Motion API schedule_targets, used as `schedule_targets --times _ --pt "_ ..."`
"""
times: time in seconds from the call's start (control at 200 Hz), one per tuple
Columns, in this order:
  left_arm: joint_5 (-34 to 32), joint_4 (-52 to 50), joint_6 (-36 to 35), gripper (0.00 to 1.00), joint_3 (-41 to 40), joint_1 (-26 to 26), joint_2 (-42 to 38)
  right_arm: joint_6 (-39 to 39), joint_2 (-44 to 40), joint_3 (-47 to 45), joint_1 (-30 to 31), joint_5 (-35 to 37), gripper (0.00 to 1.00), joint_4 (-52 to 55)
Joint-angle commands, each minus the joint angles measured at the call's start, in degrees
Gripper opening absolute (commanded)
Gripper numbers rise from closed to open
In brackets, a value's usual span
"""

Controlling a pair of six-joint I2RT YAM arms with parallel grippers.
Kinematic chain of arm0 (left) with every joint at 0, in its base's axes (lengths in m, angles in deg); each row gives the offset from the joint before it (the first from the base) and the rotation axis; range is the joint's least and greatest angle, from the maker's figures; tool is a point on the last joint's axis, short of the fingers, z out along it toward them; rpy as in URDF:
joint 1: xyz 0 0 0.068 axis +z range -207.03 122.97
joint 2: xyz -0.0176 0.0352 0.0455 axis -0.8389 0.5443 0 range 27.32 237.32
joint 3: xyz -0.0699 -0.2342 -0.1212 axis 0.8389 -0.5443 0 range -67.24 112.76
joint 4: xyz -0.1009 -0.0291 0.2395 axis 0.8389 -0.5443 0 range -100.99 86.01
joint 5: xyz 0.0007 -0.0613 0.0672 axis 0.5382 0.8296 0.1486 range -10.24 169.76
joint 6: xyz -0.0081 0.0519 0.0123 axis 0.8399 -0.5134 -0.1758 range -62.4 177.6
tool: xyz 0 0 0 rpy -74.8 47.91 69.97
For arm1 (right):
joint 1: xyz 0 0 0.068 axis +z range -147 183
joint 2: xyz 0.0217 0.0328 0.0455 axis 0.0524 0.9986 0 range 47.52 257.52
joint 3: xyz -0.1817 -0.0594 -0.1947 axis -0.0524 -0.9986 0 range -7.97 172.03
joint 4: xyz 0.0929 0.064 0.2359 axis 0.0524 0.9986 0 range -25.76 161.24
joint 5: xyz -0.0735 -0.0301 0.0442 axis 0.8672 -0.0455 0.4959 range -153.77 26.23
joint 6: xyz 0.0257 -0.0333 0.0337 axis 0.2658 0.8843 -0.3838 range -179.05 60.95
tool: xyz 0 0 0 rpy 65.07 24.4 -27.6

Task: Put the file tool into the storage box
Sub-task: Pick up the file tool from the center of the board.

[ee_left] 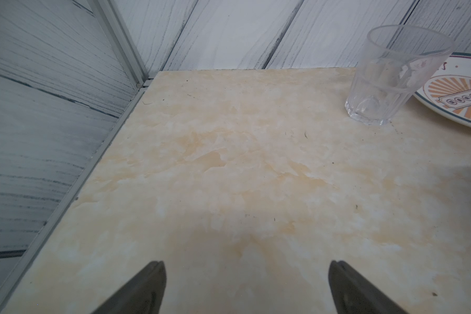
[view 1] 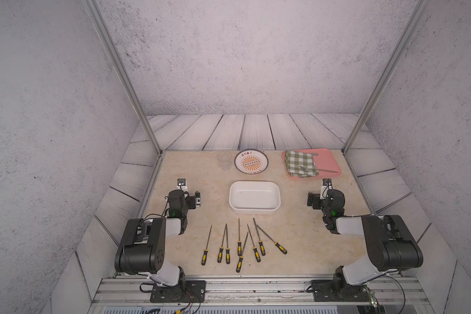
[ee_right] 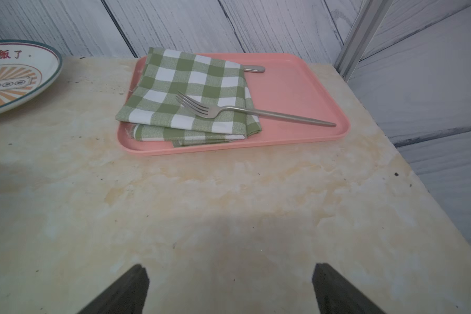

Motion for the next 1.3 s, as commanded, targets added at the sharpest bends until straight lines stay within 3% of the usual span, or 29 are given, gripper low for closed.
schedule_targets --times 0.0,0.51,0.59,0.706,0.806,0.891,0.956,1.111,1.296 --pt "0.25 0.06 -0.64 0.98 0.53 0.47 -0.76 -0.15 -1.17 0.83 -0.24 0.70 0.99 -0.01" --pt "0.52 0.23 -0.52 0.98 0.51 0.65 -0.95 -0.13 -1.23 0.72 -0.25 0.70 0.99 -0.06" --pt "-2.76 -0.15 0.87 0.98 0.90 0.63 -2.39 0.50 -1.82 0.87 -0.18 0.11 0.99 0.42" --pt "-9.50 -15.86 4.24 0.98 5.66 0.64 -8.97 0.98 -5.51 4.28 -0.17 -1.10 0.99 8.92" --pt "-17.36 -36.16 14.79 0.98 13.27 0.64 -12.31 -3.19 -11.70 11.58 -0.18 -2.50 0.99 28.25" --pt "-15.95 -57.68 19.74 0.99 23.19 0.65 -12.75 -7.29 -15.70 15.47 0.49 -5.84 0.99 39.36" --pt "-14.77 -68.00 23.76 0.99 27.83 0.42 -12.93 -9.34 -17.96 17.62 1.39 -8.40 0.99 46.75" --pt "-8.56 -73.83 31.48 0.98 27.67 0.47 -18.27 -14.52 -22.10 21.36 3.78 -8.94 0.99 64.18" --pt "0.04 -76.96 37.38 0.98 25.56 -0.08 -22.47 -18.19 -27.34 21.37 8.00 -16.74 0.99 74.79"
